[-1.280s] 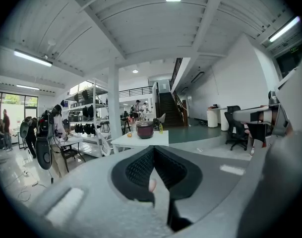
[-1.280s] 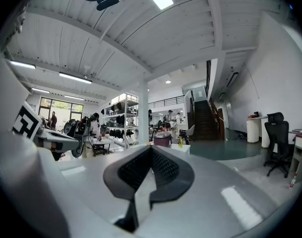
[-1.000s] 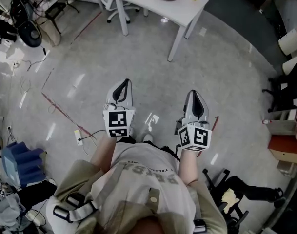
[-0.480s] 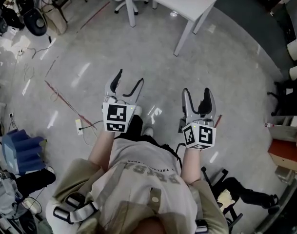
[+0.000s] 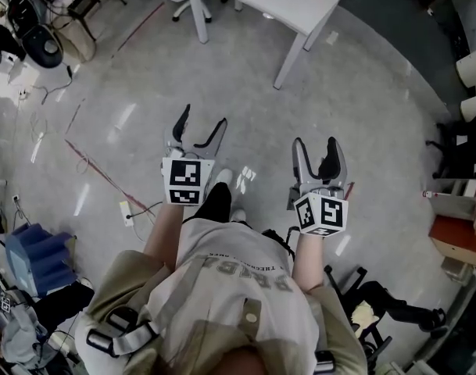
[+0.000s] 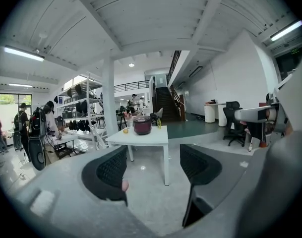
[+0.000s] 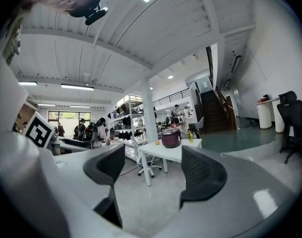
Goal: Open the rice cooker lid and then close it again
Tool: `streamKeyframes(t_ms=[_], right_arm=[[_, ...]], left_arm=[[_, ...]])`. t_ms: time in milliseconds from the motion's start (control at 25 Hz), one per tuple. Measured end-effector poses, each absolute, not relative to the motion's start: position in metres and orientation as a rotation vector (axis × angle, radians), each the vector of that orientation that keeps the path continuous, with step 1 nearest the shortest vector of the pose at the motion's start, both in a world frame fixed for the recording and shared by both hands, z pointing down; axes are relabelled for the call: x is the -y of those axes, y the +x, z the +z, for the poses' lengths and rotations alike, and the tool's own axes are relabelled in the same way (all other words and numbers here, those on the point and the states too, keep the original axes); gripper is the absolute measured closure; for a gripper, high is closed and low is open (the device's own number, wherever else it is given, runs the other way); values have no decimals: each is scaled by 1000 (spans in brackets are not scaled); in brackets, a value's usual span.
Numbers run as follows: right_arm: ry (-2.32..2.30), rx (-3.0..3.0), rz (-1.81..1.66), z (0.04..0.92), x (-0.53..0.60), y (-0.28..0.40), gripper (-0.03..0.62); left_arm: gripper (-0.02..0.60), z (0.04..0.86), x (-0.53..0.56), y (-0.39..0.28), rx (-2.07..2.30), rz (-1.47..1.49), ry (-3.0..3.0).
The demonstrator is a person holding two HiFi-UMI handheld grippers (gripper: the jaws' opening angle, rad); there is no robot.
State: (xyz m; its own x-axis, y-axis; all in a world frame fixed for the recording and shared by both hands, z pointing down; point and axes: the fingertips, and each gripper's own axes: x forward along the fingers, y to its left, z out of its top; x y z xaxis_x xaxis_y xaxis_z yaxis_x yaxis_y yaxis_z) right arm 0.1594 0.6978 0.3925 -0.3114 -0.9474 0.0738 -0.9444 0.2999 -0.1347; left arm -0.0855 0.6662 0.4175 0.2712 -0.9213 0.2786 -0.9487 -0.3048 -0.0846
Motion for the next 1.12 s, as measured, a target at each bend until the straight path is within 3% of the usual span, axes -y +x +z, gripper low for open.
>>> streamKeyframes(t_ms=[640, 1120], right_arm=[[-1921, -2431, -206, 381, -556, 103, 255], [-1959, -2426, -250, 397, -510, 94, 255]], left_arm=[[230, 404, -507, -134, 1690, 408, 2533], [232, 415, -461, -142, 1650, 421, 2545]])
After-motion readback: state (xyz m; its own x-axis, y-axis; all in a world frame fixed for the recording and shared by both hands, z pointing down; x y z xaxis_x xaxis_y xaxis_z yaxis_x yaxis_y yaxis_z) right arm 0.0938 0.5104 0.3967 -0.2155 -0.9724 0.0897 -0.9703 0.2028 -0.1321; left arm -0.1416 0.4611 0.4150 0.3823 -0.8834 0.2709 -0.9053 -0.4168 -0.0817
